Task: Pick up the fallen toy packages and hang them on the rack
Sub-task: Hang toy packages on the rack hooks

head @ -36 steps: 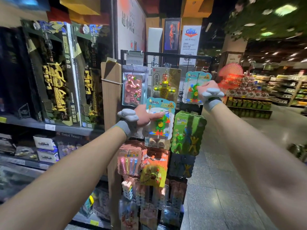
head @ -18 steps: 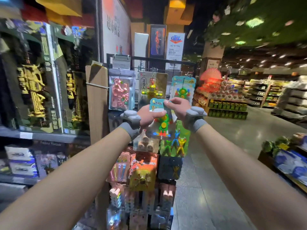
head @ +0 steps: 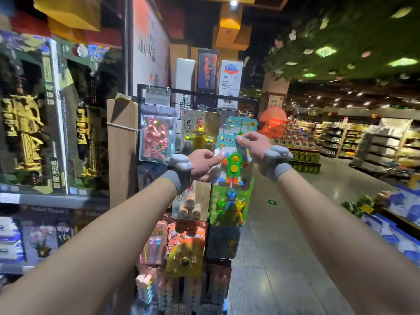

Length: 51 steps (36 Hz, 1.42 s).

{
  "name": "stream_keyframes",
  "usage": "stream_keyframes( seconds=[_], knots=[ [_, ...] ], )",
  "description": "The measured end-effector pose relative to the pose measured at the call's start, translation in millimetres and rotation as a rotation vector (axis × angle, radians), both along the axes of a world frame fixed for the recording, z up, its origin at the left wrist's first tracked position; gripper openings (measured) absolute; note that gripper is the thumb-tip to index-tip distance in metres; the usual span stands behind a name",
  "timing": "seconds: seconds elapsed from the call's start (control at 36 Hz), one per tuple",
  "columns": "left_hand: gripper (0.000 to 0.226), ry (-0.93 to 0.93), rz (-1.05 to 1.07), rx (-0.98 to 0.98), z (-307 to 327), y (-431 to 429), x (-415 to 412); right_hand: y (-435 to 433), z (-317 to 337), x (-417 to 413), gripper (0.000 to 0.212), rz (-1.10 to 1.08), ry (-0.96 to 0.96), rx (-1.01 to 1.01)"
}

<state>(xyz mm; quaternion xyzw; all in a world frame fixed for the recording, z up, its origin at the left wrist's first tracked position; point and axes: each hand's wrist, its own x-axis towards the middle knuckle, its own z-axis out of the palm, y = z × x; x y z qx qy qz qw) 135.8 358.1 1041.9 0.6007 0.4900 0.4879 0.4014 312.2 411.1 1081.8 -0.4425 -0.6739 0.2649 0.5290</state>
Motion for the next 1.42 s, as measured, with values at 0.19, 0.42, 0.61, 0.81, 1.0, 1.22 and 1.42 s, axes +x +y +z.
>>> stream_keyframes(
  seconds=[0.19, 0.42, 0.61, 0.81, 1.0, 1.22, 1.42],
  knots=[
    [0.034, 0.024, 0.016, 0.062, 3.4, 1.1, -11.1, 7.4, 26.6, 16.0, 0.011, -0.079, 0.050, 0.071],
    [0.038, 0.103, 0.028, 0.079, 2.8, 0.9, -26.1, 24.1, 53.0, 16.7, 0.010, -0.153, 0.003, 0.184],
    [0.034, 0.118, 0.033, 0.051, -3.4, -2.8, -39.5, 32.8, 61.1, 4.7, 0.007, -0.171, -0.051, 0.227],
    [0.035, 0.147, 0.050, 0.040, -5.0, -4.5, -54.8, 29.3, 63.1, -3.8, 0.022, -0.173, -0.108, 0.233],
    [0.030, 0.067, 0.057, -0.017, -12.6, -1.5, -59.1, 39.8, 57.4, -3.3, 0.013, -0.152, -0.037, 0.215],
    [0.028, 0.067, 0.052, -0.020, -14.0, -0.4, -50.9, 41.0, 50.4, -0.2, 0.012, -0.116, 0.013, 0.203],
    [0.028, 0.080, 0.043, -0.007, -17.7, 1.8, -45.7, 40.4, 50.4, 1.5, 0.012, -0.101, 0.067, 0.180]
  ],
)
